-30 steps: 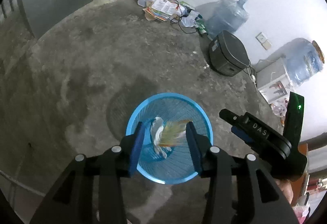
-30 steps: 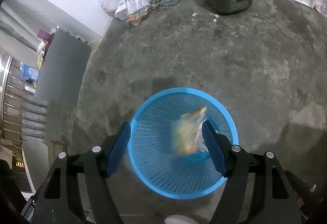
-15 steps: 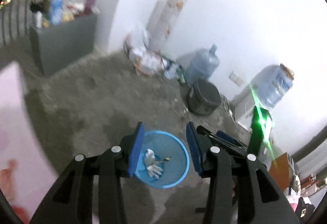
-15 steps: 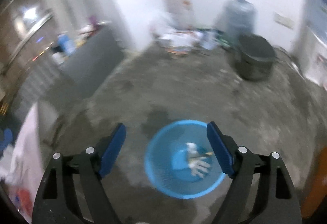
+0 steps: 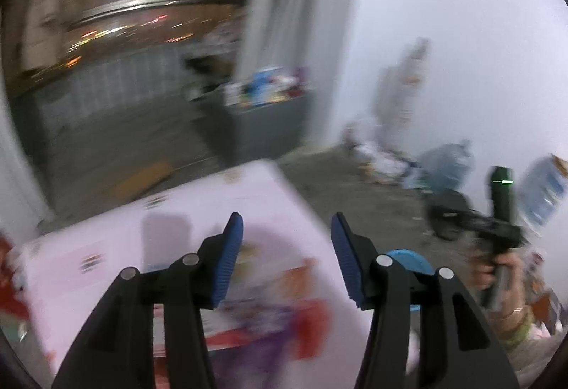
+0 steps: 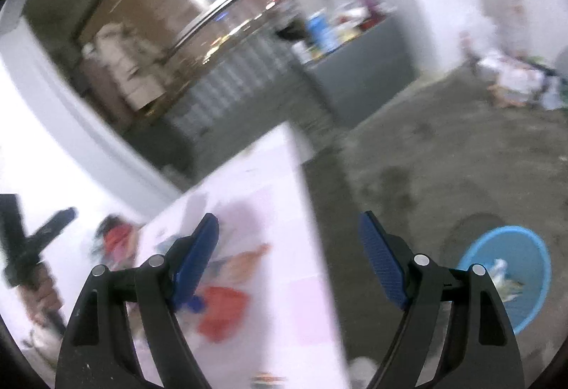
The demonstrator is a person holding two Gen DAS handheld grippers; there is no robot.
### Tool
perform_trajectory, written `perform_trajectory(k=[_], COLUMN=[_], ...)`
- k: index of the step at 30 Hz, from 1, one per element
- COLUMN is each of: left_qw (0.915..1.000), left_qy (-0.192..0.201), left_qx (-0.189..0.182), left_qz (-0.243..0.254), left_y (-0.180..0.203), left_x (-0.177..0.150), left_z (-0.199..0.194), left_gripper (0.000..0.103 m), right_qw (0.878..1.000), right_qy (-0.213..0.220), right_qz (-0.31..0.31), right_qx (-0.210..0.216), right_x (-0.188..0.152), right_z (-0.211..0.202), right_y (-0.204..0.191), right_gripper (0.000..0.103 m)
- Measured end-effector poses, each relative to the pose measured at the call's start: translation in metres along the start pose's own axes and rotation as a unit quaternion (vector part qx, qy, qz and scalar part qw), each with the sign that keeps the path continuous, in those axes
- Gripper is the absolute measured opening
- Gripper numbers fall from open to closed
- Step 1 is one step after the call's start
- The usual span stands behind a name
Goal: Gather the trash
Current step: 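Move both tools back to the table toward the gold tissue pack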
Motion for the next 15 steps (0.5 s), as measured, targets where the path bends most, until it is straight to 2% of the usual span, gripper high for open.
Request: perform_trajectory(k=[3,5,8,11,14,15], left_qw=[0.9979,0.9948,0.9857,0.9734,0.9549,0.9463], left_qy=[-0.021,-0.043,-0.097,-0.141,-0.188,-0.202], left_qx=[0.042,0.05,0.035,0.012,-0.022,-0.031], left_qz=[-0.044,-0.078,-0.133,-0.18,-0.229,-0.251], left_y=[-0.069,-0.11,-0.161,-0.199,-0.221,-0.229], left_x=[-0.006,-0.015,-0.034,-0.053,-0.07,-0.077], left_z=[-0.001,0.004,0.025,0.05,0.08,0.091], left_gripper=[0.05,0.05,0.05,0.05,0.05,0.05], right_qw=[0.999,0.996,0.988,0.979,0.973,0.972], right_qy=[-0.037,-0.063,-0.118,-0.168,-0.207,-0.215], right_qz=[-0.02,-0.04,-0.061,-0.07,-0.063,-0.058], right_qx=[0.026,0.046,0.081,0.09,0.082,0.078], right_x=[0.001,0.0,-0.008,-0.018,-0.029,-0.031], right_z=[0.033,0.055,0.092,0.129,0.16,0.169], right_y=[-0.038,-0.063,-0.101,-0.121,-0.127,-0.128], right_gripper=[0.078,0.078,0.077,0.075,0.073,0.072])
Point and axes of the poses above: each gripper's, at about its wrist camera, not at the fingertips, and z roughly the way its jaws point, y to its right, x to its top, the point moved 10 cm from there along z, roughly the way its jaws point, and after that the axes turned 4 degrees about -z, right-handed, at the moved point
